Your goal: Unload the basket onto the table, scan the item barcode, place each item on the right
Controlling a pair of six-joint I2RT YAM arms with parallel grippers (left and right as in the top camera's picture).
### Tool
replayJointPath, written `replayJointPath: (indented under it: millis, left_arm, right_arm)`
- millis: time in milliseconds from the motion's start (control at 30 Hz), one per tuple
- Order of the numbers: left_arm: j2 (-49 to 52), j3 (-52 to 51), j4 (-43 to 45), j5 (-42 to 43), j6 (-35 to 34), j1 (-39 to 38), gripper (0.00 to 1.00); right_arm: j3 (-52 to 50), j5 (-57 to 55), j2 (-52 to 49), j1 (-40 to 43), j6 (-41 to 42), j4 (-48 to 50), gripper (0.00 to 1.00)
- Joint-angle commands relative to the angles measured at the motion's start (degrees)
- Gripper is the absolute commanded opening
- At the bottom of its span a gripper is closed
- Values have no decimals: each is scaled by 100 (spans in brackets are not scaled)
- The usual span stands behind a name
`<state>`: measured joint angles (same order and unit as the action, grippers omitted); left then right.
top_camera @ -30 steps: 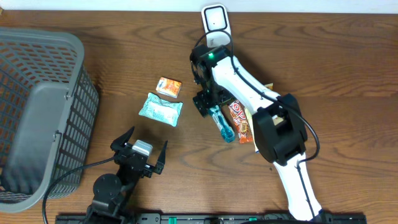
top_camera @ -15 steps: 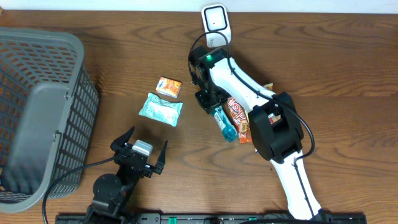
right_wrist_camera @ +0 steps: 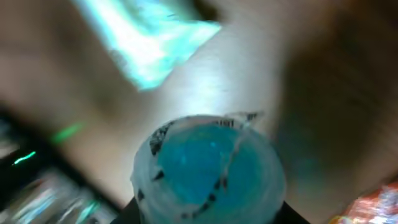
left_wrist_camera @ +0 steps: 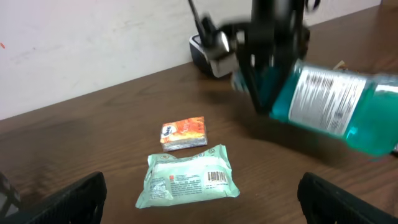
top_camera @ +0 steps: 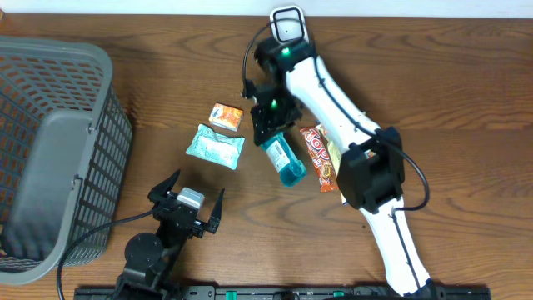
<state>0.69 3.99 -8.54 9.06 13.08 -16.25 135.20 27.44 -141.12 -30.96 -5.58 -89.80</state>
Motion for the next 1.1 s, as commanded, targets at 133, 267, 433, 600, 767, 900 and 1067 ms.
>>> replayJointPath:
  millis: [133, 267, 433, 600, 767, 900, 1067]
  left_arm:
    - [-9, -90, -144, 33, -74, -22, 98]
    - [-9, -90, -144, 33, -74, -22, 98]
    - [-9, -90, -144, 33, -74, -22, 98]
    - [-9, -90, -144, 33, -74, -22, 98]
    - [-9, -90, -144, 33, -74, -22, 98]
    - [-9, -90, -144, 33, -74, -22, 98]
    - [-9, -90, -144, 33, -74, -22, 98]
  right_arm:
    - [343, 3123, 96, 264, -1784, -754, 1]
    - [334, 3320, 98, 280, -2131, -754, 1]
    - [334, 3373, 114, 273, -1989, -754, 1]
    - [332, 3077, 245, 225, -1554, -756, 1]
    - [-85, 2966, 901, 90, -1530, -754, 1]
    - [-914, 2966, 1738, 96, -1679, -754, 1]
    - [-2343, 3362, 2662, 225, -2144, -710, 1]
